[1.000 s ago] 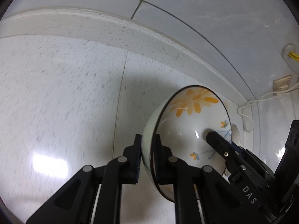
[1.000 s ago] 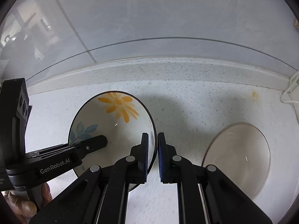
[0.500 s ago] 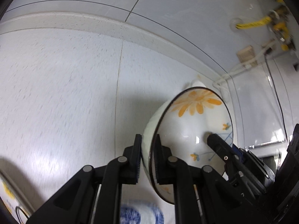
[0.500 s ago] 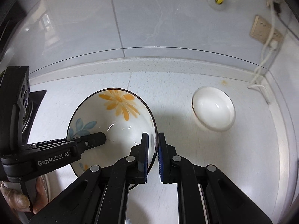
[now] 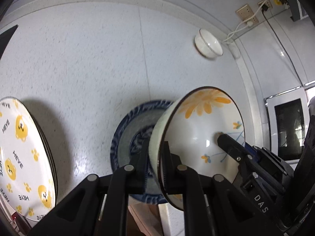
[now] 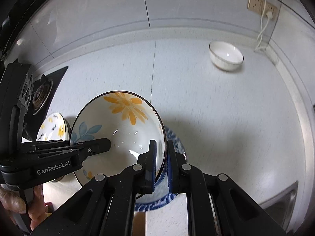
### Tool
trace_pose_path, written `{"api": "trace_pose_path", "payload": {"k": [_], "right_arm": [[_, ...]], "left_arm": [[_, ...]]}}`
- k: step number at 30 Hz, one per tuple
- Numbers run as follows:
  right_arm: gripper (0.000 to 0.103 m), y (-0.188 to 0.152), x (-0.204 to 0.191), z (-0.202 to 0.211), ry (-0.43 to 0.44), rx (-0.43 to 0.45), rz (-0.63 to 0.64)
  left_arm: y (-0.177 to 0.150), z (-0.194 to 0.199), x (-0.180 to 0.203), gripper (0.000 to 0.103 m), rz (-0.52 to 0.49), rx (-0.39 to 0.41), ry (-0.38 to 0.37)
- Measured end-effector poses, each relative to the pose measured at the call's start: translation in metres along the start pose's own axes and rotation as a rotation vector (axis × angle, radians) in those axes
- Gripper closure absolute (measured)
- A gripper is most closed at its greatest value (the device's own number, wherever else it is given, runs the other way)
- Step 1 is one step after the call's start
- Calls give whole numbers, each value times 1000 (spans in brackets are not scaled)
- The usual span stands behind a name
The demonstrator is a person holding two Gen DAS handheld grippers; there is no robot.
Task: Organize plates and bowls
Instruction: 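Lift the orange-flower bowl and lower it into the blue-and-white plate, then open both grippers to release the orange-flower bowl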
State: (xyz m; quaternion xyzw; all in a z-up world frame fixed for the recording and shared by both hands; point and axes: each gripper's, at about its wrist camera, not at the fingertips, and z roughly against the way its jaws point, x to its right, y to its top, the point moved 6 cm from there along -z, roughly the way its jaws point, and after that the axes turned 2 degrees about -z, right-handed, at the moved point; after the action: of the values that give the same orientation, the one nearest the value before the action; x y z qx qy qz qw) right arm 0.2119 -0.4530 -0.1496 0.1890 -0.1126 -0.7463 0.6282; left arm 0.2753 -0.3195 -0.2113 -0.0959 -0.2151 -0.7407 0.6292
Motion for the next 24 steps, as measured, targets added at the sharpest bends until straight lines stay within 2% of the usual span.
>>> {"api": "trace_pose_path", "payload": {"k": [6,12,15,24], "right_arm": [[94,-30,-3,-21,8,-60,-26],[94,-45,3,-45,17,-125,-50],[94,-48,9,-55,25,-146,-64],[94,-36,18,-53,35,-128,-78]], "left_arm": [[-19,-15,-17,92,-36,-28,52],[-17,-44,-18,91,-43,-78,83],[-19,-56,-19,91,-49,-94,93],[-6,-75,-9,92,-64,-94,84]]}}
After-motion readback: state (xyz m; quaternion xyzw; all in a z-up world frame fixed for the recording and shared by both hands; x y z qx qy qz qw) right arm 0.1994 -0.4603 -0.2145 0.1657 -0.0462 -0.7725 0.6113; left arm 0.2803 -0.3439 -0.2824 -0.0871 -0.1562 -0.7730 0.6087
